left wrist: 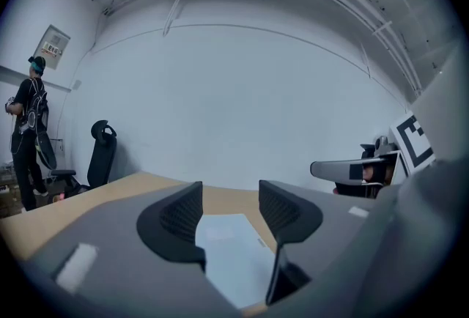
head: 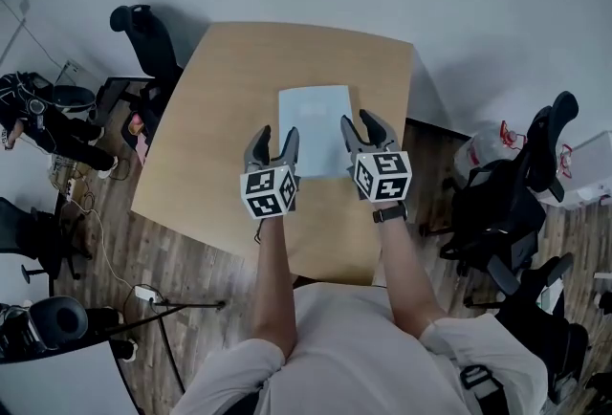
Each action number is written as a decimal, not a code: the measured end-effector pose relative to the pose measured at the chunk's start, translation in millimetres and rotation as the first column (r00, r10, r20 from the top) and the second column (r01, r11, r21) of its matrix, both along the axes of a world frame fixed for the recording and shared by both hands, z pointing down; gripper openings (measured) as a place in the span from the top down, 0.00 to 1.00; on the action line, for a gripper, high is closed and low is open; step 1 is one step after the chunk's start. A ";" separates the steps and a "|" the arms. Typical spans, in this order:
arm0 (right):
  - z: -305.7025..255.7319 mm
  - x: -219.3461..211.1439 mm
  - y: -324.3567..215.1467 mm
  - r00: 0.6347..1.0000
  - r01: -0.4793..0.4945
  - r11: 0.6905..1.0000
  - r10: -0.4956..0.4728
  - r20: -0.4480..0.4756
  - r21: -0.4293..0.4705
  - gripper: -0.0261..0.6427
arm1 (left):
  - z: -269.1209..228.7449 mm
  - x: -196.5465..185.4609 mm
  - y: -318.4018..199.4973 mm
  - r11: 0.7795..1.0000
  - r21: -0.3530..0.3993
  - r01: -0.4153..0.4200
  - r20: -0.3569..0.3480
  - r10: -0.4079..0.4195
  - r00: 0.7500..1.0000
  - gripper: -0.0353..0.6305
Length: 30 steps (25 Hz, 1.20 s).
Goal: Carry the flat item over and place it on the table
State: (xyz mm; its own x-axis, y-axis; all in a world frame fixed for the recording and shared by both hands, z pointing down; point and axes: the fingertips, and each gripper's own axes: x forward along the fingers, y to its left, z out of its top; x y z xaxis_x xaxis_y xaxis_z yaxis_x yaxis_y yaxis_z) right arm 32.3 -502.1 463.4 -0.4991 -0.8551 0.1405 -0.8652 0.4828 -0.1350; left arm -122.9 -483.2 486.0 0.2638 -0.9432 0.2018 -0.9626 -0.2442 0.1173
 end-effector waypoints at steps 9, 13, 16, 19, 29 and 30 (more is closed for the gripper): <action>-44.1 15.0 50.4 0.999 -0.011 0.993 0.016 -0.045 0.115 0.82 | -59.5 26.1 41.4 0.992 0.125 0.003 0.024 -0.006 1.000 0.71; -57.9 26.6 71.0 0.999 -0.014 0.990 0.020 -0.042 0.142 0.87 | -79.2 42.1 63.2 0.985 0.170 -0.001 0.031 -0.005 1.000 0.78; -66.9 32.5 87.4 0.999 -0.015 0.987 0.020 -0.031 0.162 0.89 | -87.2 49.8 81.5 0.981 0.192 0.004 0.038 -0.012 0.999 0.85; -72.0 37.7 106.0 1.000 -0.015 0.984 0.019 -0.022 0.179 0.91 | -91.2 54.7 101.3 0.978 0.207 0.013 0.041 -0.022 0.999 0.89; -85.7 60.8 163.5 0.999 -0.038 0.976 0.043 -0.016 0.217 0.94 | -100.9 70.6 159.5 0.972 0.233 0.020 0.048 -0.032 0.998 0.93; -85.8 62.8 167.6 0.999 -0.041 0.975 0.046 -0.018 0.218 0.94 | -100.6 73.1 163.9 0.972 0.234 0.018 0.048 -0.030 0.998 0.93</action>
